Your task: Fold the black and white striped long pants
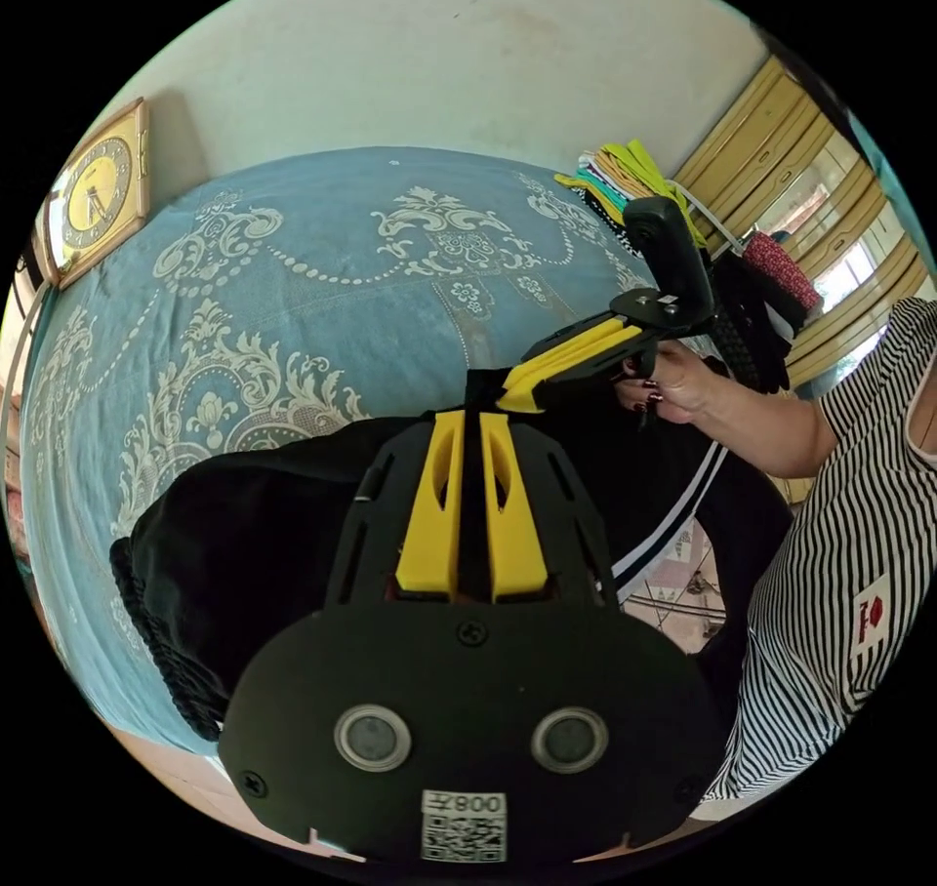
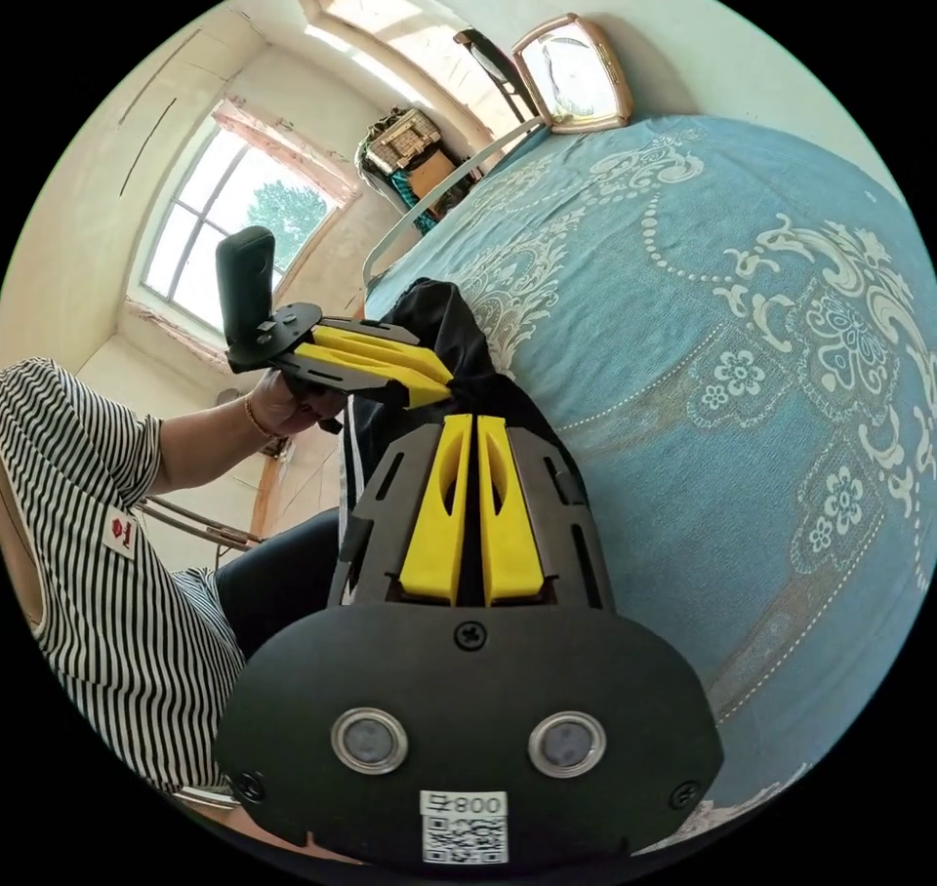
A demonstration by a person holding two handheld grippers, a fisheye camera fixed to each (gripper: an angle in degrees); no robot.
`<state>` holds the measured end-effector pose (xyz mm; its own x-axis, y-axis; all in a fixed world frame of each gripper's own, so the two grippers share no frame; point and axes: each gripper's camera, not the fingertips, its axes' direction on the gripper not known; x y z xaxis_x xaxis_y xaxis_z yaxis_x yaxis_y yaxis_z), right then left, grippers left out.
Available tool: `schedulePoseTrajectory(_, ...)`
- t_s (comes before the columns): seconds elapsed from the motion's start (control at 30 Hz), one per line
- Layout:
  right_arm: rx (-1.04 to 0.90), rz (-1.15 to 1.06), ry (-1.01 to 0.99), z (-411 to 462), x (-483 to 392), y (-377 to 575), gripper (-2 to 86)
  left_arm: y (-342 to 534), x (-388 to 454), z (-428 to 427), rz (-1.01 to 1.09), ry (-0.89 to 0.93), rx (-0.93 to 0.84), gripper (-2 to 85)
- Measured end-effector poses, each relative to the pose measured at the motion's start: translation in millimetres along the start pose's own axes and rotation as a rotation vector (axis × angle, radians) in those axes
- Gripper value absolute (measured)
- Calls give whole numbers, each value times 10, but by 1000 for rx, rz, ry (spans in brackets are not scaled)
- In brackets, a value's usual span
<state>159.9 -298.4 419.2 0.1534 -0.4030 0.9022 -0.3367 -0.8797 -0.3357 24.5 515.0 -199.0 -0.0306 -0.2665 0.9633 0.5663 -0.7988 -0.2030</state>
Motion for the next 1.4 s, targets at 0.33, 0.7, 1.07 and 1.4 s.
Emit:
schedulePoseTrajectory(0.33, 135, -125, 233, -130, -479, -272, 4, -549, -26, 227, 118, -41, -40, 73)
schedulePoseTrajectory(0.7, 104, -71, 130, 83, -420, -347, 4, -1022, 106, 349, 211, -82, -143, 95)
schedulePoseTrajectory(1.07, 42, -124, 197, 202, -599, -411, 3, -1591, 629, 533, 642, -291, -371, 94)
schedulePoseTrajectory(1.4, 34, -123, 215, 222, -652, -380, 3, -1844, 403, 488, 583, -16, -374, 72)
